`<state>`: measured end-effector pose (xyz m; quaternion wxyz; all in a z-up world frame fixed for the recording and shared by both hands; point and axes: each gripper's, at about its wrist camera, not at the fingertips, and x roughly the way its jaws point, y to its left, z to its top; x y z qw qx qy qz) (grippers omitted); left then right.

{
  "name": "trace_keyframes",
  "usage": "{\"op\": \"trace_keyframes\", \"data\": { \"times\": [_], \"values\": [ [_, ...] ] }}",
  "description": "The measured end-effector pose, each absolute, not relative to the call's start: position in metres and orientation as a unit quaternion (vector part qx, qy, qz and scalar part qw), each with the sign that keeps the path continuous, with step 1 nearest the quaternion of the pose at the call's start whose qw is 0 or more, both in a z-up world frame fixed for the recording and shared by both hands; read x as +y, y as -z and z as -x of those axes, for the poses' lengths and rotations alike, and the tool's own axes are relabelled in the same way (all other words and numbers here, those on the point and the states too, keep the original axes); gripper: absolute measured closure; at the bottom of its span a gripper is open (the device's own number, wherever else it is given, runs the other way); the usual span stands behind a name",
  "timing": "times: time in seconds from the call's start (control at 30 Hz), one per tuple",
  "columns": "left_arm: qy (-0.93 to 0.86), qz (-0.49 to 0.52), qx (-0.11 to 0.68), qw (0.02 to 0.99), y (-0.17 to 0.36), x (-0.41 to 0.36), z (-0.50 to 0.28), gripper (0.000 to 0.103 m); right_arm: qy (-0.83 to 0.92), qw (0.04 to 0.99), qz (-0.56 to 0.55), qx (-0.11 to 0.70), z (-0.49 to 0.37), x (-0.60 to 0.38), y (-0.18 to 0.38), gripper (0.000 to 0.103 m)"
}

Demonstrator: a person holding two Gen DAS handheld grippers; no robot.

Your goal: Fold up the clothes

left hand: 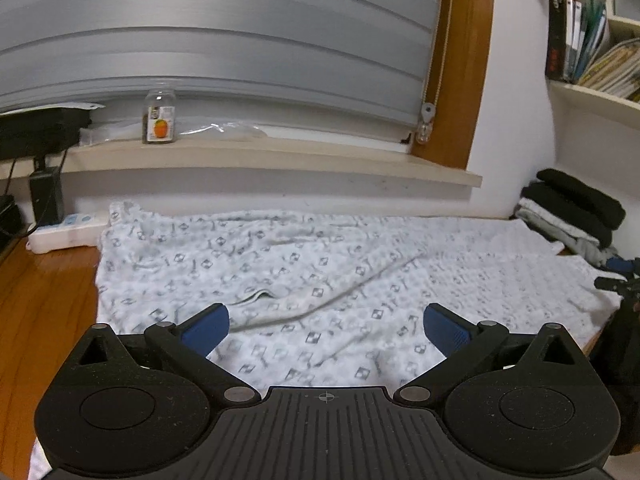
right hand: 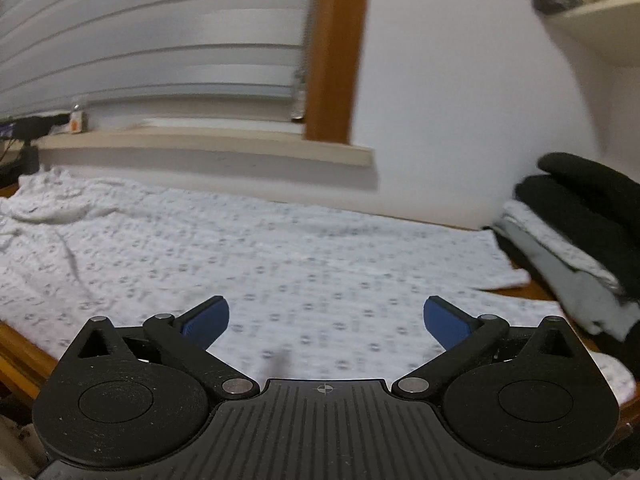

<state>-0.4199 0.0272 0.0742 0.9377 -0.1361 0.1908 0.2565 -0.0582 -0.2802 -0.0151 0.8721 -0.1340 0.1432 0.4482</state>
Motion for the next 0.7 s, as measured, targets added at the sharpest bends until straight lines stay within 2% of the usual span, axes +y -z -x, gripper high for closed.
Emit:
{"op": "trace_keyframes", "data": {
  "times": [0.2, 0.7],
  "values": [
    [-0.247, 0.129, 0.202, 0.939, -0.072, 0.026, 0.401, 0.0, -0.476, 0.849, 0.146, 0.179, 0.066, -0.255, 0.027, 0.0],
    [-0.221, 0.092, 0.236, 0.942, -0.058, 0.017, 0.388, 0.0, -0.482, 0.844, 0.141, 0.189, 0.074, -0.246, 0.035, 0.0]
  ]
}}
